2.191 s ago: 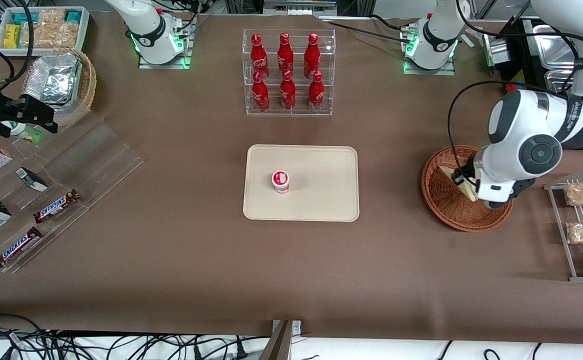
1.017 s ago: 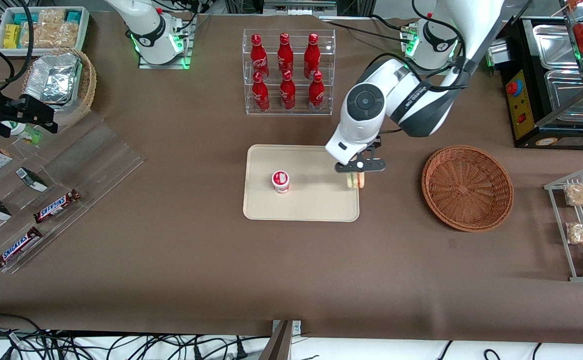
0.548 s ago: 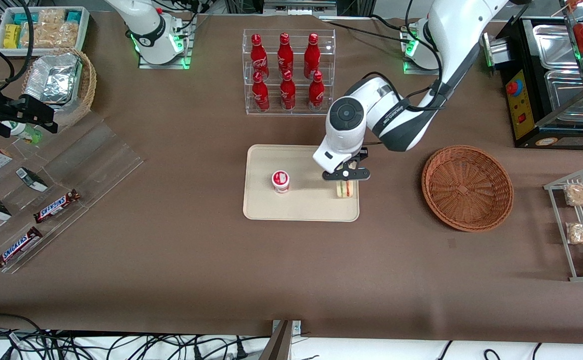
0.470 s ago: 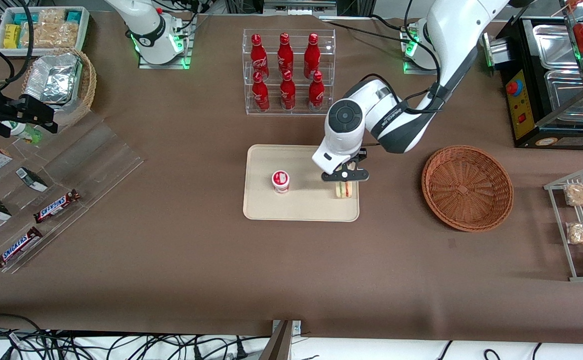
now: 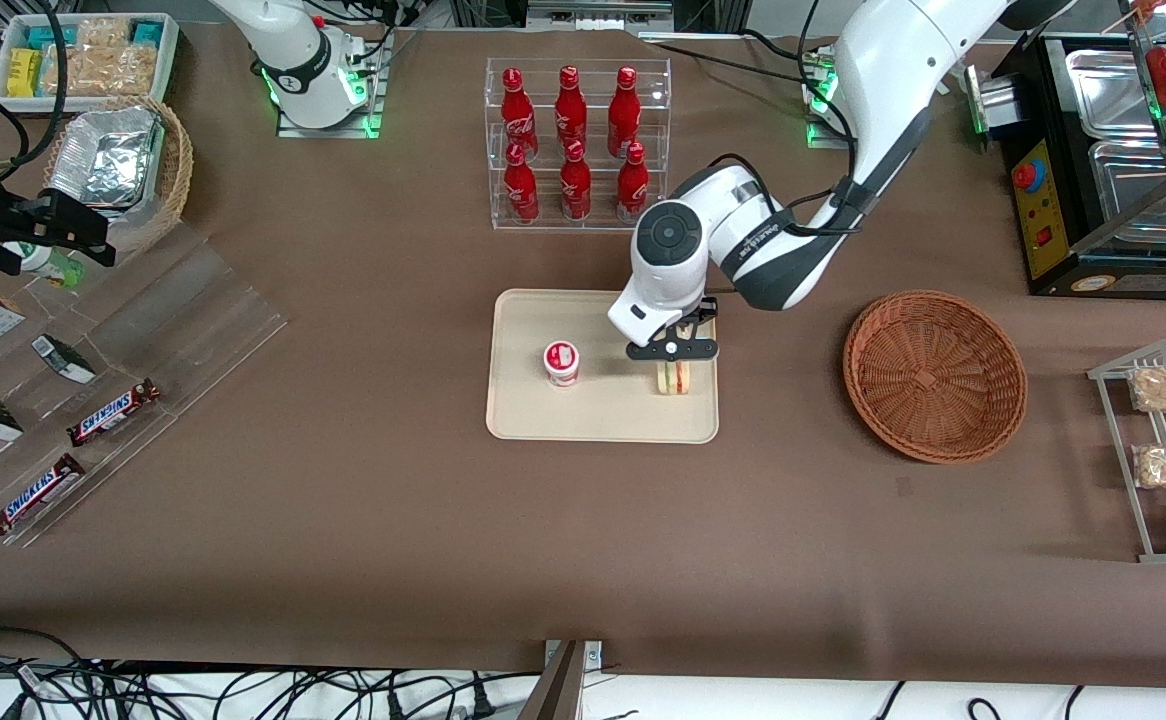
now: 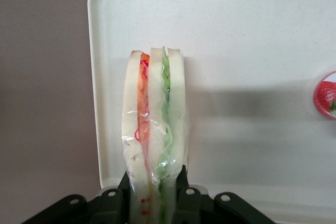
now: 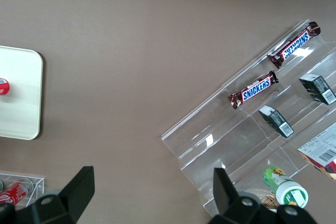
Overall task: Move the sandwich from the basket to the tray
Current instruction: 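Lower the sandwich onto the tray beside the red-capped bottle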
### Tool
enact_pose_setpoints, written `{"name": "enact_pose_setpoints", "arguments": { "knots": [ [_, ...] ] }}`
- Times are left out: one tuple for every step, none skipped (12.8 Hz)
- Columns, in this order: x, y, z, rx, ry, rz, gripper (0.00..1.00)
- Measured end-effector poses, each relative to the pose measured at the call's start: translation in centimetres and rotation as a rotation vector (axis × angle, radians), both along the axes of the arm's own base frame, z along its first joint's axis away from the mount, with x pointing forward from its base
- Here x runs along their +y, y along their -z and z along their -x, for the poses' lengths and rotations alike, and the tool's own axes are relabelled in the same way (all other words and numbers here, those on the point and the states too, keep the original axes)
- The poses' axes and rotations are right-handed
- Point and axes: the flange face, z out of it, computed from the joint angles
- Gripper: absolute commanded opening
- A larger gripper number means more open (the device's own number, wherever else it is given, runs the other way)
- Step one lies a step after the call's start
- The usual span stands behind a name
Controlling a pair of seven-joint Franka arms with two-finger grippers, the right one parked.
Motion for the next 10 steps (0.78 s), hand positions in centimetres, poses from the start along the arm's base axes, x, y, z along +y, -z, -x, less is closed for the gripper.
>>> {"name": "enact_pose_setpoints", "arguments": {
  "knots": [
    [-0.1,0.5,0.1,-0.003,-0.003,-0.01,0.34],
    [-0.2,0.9,0.2,-0.003,-0.001,-0.014,0.34],
    [-0.3,1.2,0.3,-0.002,-0.001,-0.014,0.34],
    [-0.6,1.2,0.2,-0.006,-0.006,-0.01,0.34],
    [-1.1,0.9,0.0,-0.014,-0.013,-0.002,0.34],
    [-1.5,0.8,-0.2,-0.02,-0.015,0.003,0.34],
    [-1.8,0.8,-0.3,-0.022,-0.015,0.005,0.34],
    [-1.9,0.9,-0.4,-0.021,-0.015,0.006,0.34],
    [-1.9,1.1,-0.4,-0.02,-0.017,0.005,0.34],
    [-1.8,1.1,-0.4,-0.02,-0.018,0.004,0.34]
  ]
}}
